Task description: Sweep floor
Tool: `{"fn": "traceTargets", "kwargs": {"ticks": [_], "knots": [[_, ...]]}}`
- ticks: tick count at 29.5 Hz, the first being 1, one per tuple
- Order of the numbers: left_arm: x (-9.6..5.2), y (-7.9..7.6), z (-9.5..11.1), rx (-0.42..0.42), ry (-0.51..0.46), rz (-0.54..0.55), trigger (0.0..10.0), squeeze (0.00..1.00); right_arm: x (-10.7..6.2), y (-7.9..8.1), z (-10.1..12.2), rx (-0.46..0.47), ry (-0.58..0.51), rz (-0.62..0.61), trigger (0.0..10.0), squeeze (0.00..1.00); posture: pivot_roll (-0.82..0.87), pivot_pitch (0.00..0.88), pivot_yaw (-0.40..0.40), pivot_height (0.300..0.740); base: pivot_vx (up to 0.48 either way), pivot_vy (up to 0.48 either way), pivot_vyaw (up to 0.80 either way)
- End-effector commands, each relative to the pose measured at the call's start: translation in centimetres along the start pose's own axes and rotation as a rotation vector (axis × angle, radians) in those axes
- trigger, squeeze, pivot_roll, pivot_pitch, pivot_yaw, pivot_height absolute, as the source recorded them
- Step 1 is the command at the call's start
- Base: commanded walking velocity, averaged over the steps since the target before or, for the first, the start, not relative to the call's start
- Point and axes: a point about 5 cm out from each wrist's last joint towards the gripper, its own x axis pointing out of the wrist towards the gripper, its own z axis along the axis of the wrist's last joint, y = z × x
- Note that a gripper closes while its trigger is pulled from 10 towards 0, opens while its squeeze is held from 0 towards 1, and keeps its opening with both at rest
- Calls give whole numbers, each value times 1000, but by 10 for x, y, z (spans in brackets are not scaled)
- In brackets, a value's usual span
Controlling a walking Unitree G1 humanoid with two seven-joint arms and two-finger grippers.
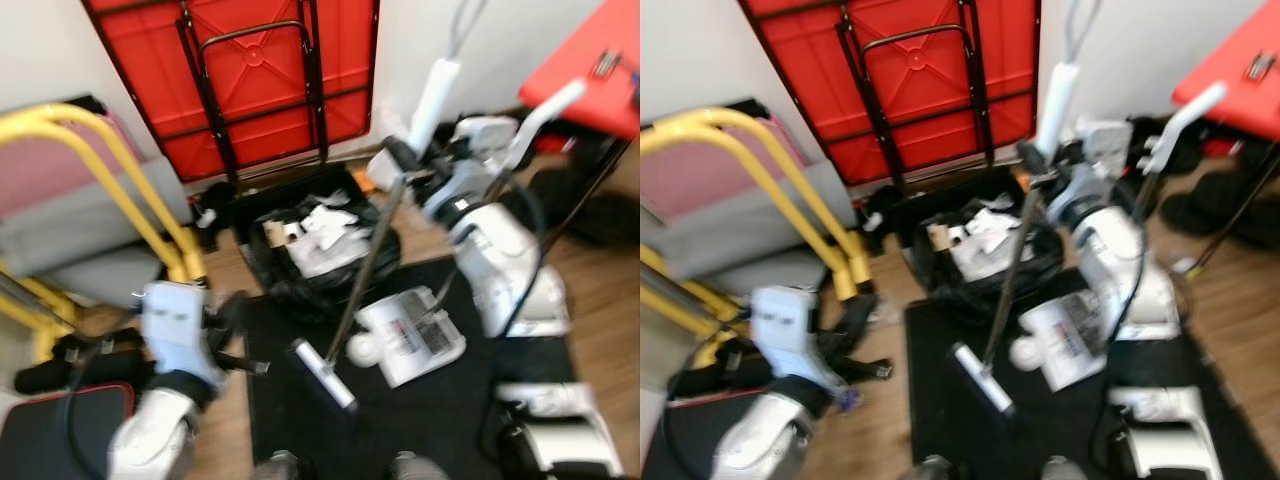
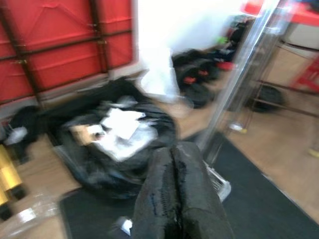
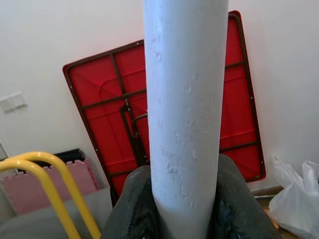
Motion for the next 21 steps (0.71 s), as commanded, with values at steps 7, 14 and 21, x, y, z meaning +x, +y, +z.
{"fn": "traceTargets", "kwargs": {"ticks": [7, 14, 21], "knots": [[-17, -9, 3, -16, 49, -78, 10000, 0, 15, -12, 21, -92, -101, -68, 10000, 0, -99, 287, 61, 740, 0, 0, 0], [-23, -10, 8, -16, 44, -79, 10000, 0, 26, -16, 27, -77, -145, -84, 10000, 0, -72, 316, 65, 740, 0, 0, 0], [-30, -10, 12, -17, 53, -70, 10000, 0, 35, -19, 26, -88, -161, -105, 10000, 0, -55, 343, 75, 740, 0, 0, 0]]}}
